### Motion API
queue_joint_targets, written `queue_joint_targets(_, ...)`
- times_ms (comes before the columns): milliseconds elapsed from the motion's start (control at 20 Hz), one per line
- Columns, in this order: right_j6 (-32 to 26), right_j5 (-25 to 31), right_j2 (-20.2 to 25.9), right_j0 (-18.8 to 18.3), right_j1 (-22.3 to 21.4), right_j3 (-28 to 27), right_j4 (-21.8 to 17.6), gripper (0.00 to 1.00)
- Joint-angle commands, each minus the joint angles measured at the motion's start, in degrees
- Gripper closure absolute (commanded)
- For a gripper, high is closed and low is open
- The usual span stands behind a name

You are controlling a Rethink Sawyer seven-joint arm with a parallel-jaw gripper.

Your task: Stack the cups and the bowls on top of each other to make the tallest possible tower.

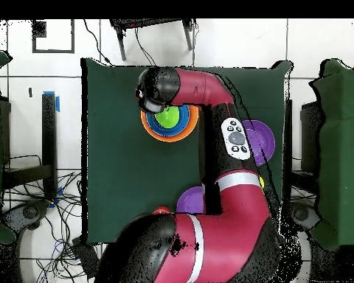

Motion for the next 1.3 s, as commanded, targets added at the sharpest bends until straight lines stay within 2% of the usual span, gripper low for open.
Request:
queue_joint_targets(50, -6.8, 11.3, 1.5, 1.7, -11.6, 5.4, -0.2, 0.00)
queue_joint_targets(100, -6.3, 13.5, 0.8, 2.1, -13.9, 6.2, -0.1, 0.00)
queue_joint_targets(300, -5.6, 17.3, 1.4, 2.2, -15.1, 4.5, 0.4, 0.00)
queue_joint_targets(600, -7.6, 15.9, 3.3, 0.1, -12.4, 2.7, 1.0, 0.00)
queue_joint_targets(800, -9.8, 16.5, 3.6, -1.4, -13.0, 3.3, 1.2, 0.00)
queue_joint_targets(1000, -10.0, 17.1, 3.8, -1.3, -11.2, 0.8, 0.8, 0.00)
queue_joint_targets(1300, -10.4, 16.6, 4.1, -1.7, -10.7, 0.4, 1.0, 0.00)
